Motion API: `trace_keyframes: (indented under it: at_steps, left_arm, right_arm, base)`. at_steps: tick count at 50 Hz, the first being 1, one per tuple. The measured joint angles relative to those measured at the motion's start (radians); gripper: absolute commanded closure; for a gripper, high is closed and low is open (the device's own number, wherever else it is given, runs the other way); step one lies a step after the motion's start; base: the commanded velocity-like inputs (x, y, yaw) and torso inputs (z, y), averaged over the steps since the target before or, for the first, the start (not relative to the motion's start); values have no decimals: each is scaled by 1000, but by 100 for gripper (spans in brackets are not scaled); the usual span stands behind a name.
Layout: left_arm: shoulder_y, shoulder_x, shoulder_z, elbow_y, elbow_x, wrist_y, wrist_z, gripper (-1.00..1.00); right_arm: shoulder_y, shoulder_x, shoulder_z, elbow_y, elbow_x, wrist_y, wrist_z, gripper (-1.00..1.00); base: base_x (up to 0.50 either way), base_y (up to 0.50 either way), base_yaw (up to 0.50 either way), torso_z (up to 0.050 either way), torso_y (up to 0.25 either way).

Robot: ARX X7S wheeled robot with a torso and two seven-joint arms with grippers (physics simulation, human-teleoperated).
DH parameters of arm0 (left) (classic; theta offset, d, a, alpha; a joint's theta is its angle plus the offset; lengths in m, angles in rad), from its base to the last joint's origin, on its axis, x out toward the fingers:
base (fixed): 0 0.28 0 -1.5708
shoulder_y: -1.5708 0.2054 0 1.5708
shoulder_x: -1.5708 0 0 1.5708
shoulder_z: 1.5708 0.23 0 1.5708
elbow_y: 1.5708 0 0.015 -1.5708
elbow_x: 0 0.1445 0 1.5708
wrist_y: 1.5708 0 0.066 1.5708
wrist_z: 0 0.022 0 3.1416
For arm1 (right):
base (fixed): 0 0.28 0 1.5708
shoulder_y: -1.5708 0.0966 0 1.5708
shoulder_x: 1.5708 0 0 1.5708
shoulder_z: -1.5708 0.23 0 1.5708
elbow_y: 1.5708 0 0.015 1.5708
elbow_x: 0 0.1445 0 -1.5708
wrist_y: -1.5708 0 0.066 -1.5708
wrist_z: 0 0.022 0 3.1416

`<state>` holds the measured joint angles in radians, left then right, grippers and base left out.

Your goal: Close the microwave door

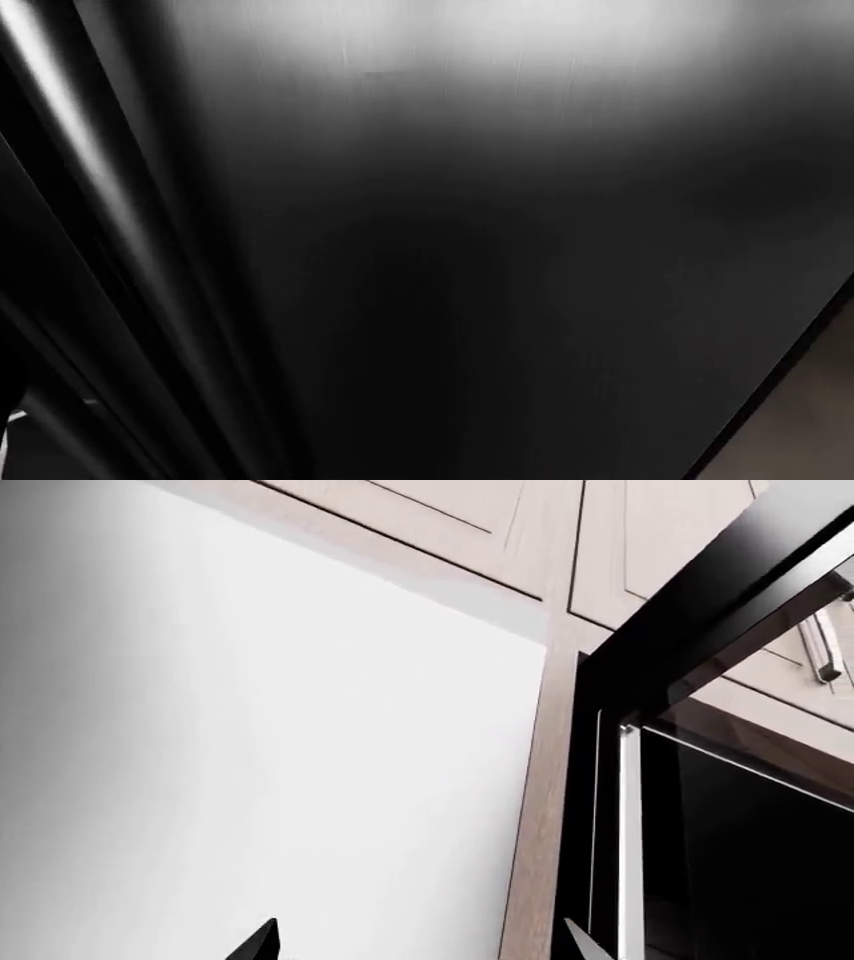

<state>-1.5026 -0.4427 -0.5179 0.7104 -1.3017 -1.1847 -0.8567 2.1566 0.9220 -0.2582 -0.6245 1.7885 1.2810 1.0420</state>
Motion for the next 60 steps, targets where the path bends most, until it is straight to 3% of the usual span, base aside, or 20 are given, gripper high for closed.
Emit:
trace_keyframes:
  at_steps: [20, 60]
  left_arm:
    - [-1, -9, 9, -2, -12, 10, -12, -100]
    - [9, -25, 26, -4, -25, 35, -24, -100]
  right_arm:
    - [10, 21, 21, 97, -124, 6, -146, -100]
    - [61, 40, -117, 286, -549, -40, -498, -100]
  base:
    - [0, 0, 0, 0, 0]
    - [0, 0, 0, 0, 0]
